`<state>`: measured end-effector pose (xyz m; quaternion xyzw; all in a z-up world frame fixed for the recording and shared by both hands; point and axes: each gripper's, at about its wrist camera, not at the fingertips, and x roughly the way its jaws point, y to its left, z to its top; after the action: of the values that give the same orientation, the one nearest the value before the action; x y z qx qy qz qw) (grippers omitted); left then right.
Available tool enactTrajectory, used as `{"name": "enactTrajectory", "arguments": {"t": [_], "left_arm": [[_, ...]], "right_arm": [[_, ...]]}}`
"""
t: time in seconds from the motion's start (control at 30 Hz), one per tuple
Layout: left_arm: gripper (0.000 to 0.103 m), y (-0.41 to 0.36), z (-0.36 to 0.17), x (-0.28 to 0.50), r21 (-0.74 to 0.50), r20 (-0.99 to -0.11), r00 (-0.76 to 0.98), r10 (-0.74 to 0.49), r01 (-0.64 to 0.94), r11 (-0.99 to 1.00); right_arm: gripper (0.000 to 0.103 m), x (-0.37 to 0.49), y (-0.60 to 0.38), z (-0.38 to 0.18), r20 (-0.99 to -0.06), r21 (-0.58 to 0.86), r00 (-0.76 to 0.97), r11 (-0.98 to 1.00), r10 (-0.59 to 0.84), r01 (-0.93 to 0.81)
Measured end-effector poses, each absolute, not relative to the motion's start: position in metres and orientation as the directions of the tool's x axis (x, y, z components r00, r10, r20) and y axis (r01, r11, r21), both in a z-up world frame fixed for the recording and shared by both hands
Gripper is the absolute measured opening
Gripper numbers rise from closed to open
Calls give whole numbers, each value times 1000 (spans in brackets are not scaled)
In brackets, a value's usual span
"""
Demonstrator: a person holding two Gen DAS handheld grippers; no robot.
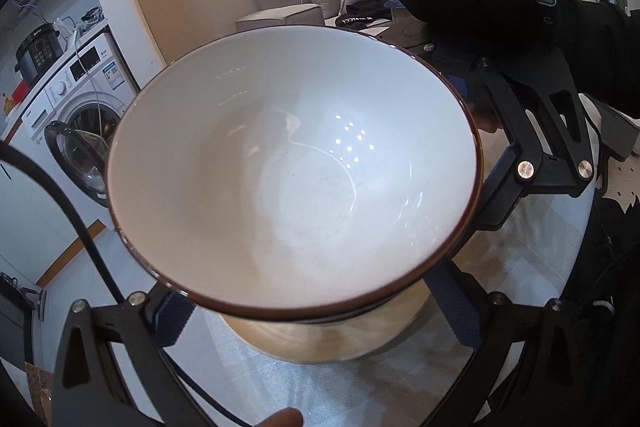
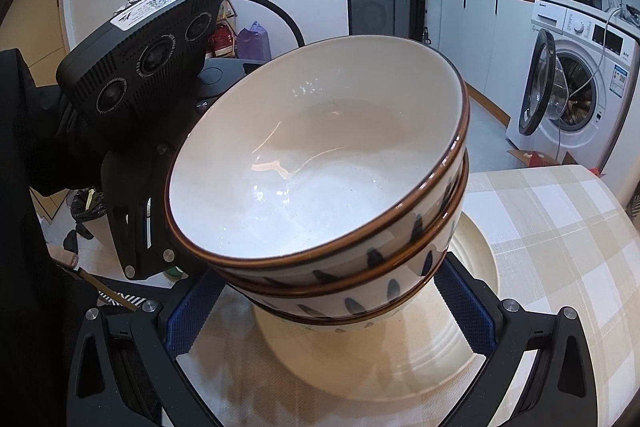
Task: Organize plates and bowls
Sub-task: 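Lower the bowl stack onto the cream plate and open both grippers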
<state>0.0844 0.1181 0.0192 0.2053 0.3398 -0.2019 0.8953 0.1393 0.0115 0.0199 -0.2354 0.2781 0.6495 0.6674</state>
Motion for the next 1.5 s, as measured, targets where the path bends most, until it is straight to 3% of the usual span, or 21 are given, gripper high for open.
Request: {"name": "enactTrajectory", "arguments": {"t": [0.87, 1.13, 1.5], "left_arm": [[103, 124, -8, 121, 193, -730, 649, -217, 500, 844], [103, 116, -19, 102, 305, -732, 669, -124, 486, 819], [103, 149, 12, 62, 203, -687, 711, -149, 385, 900]], "right_arm": [[103, 158, 5, -8, -694, 91, -18, 64, 719, -994], [103, 144, 4, -14, -749, 7, 40, 68, 662, -998], [103, 133, -31, 8, -699, 53, 77, 160, 711, -986]]}}
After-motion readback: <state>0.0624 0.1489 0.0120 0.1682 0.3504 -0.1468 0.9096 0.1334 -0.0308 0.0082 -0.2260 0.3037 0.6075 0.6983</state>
